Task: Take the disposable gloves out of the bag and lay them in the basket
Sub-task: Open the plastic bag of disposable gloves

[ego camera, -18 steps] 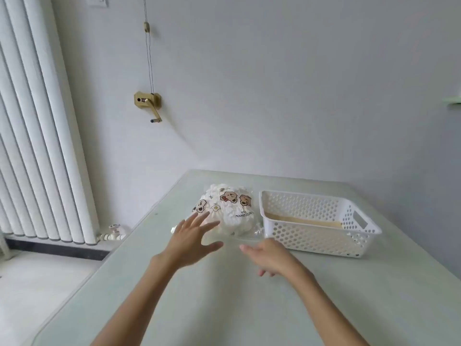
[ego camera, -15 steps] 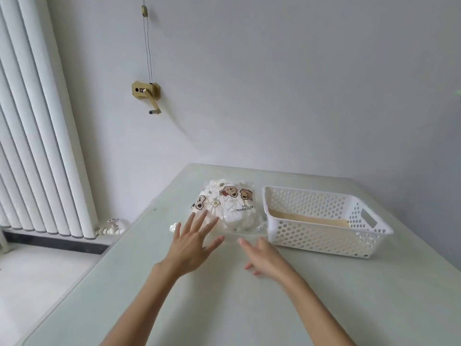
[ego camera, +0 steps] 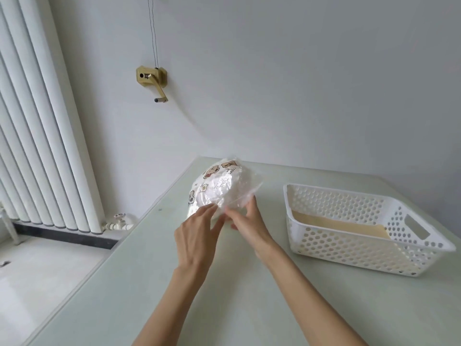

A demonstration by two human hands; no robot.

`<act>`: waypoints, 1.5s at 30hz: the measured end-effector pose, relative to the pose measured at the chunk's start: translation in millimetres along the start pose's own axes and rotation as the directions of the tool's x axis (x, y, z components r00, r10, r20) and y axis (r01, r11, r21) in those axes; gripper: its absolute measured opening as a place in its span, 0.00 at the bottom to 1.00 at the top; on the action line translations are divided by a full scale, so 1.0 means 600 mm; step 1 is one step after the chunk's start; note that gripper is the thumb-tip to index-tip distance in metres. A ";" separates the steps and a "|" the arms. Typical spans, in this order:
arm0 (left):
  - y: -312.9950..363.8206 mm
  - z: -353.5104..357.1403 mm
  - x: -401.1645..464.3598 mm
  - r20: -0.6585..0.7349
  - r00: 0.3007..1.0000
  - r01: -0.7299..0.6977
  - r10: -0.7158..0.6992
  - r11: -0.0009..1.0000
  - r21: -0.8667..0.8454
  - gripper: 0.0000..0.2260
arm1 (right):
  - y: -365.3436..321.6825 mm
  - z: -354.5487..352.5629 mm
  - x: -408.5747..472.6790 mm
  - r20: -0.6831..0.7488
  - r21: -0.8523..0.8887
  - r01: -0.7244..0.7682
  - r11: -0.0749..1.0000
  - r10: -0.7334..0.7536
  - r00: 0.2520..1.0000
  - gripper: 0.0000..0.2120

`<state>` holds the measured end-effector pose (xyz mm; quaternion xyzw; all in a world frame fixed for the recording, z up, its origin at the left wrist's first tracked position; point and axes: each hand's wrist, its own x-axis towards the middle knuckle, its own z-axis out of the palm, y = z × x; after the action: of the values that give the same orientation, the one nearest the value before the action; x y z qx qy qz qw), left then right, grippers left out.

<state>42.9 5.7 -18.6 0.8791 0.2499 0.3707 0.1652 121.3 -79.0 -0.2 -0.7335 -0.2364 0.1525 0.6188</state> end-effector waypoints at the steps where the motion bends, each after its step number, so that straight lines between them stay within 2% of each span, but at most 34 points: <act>1: 0.001 0.000 0.001 0.006 1.000 0.020 -0.020 1.000 -0.009 0.12 | 0.004 0.000 -0.004 0.019 -0.008 -0.004 1.000 0.005 1.000 0.35; 3: 0.003 -0.002 0.008 0.063 0.997 0.040 -0.040 0.999 0.004 0.12 | 0.020 -0.005 -0.013 0.003 -0.016 -0.019 1.000 0.019 1.000 0.30; 6: 0.016 0.001 0.016 0.177 0.983 0.044 -0.048 0.999 0.028 0.13 | 0.050 -0.019 -0.029 -0.106 -0.064 -0.035 0.997 0.028 0.994 0.11; 8: 0.036 0.007 0.015 0.204 0.978 0.030 -0.044 0.997 0.073 0.13 | 0.062 -0.028 -0.039 -0.182 -0.150 -0.017 0.988 -0.011 0.983 0.06; 13: 0.074 -0.003 -0.001 0.139 0.990 -0.023 0.002 0.989 0.149 0.13 | 0.071 -0.035 -0.047 -0.367 -0.170 0.166 0.971 -0.218 0.904 0.12; 16: 0.072 -0.023 0.002 0.112 0.992 0.050 -0.061 0.994 0.098 0.12 | 0.050 -0.020 -0.047 -0.322 -0.064 0.264 0.962 -0.270 0.907 0.13; 20: 0.047 -0.047 0.005 0.066 0.990 0.121 -0.122 0.993 0.013 0.12 | -0.010 -0.004 -0.039 -0.163 0.176 0.241 0.955 -0.213 0.963 0.12; 23: 0.048 -0.059 0.003 0.037 0.993 0.115 -0.115 0.993 -0.003 0.11 | -0.026 -0.004 -0.039 -0.093 0.201 0.220 0.955 -0.205 0.974 0.12; 26: 0.062 -0.058 -0.002 0.056 0.997 0.054 -0.057 0.997 0.054 0.11 | -0.016 -0.017 -0.047 -0.187 0.119 0.221 0.968 -0.197 0.962 0.07; 29: 0.079 -0.045 -0.014 0.153 0.988 -0.045 0.030 0.994 0.098 0.11 | 0.002 -0.041 -0.066 -0.304 0.036 0.160 0.986 -0.142 0.942 0.12; 32: 0.090 -0.036 -0.027 0.195 0.977 -0.117 0.085 0.981 0.156 0.12 | 0.023 -0.056 -0.089 -0.315 0.028 0.121 0.992 -0.106 0.943 0.14; 35: 0.095 -0.029 -0.033 0.194 0.973 -0.155 0.127 0.979 0.136 0.18 | 0.034 -0.058 -0.105 -0.308 -0.017 0.140 0.990 -0.138 0.941 0.14; 39: 0.095 -0.019 -0.027 0.246 0.946 -0.222 0.211 0.975 0.015 0.12 | 0.033 -0.053 -0.113 -0.261 -0.019 0.108 0.994 -0.109 0.959 0.14; 41: 0.088 -0.020 -0.023 0.296 0.934 -0.189 0.200 0.980 -0.064 0.09 | 0.036 -0.056 -0.115 -0.289 0.045 0.037 0.998 -0.022 0.957 0.14; 43: 0.079 -0.023 -0.019 0.342 0.918 -0.179 0.201 0.979 -0.096 0.09 | 0.036 -0.060 -0.115 -0.311 0.219 -0.040 0.975 0.108 0.944 0.13; 45: 0.072 -0.025 -0.016 0.359 0.916 -0.135 0.179 0.980 -0.143 0.10 | 0.032 -0.068 -0.118 -0.329 0.341 -0.041 0.939 0.160 0.931 0.09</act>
<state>40.1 -33.6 6.6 0.9394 0.1210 0.2240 0.2297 85.4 -153.4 -16.3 -0.6468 -0.0546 0.0879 0.7556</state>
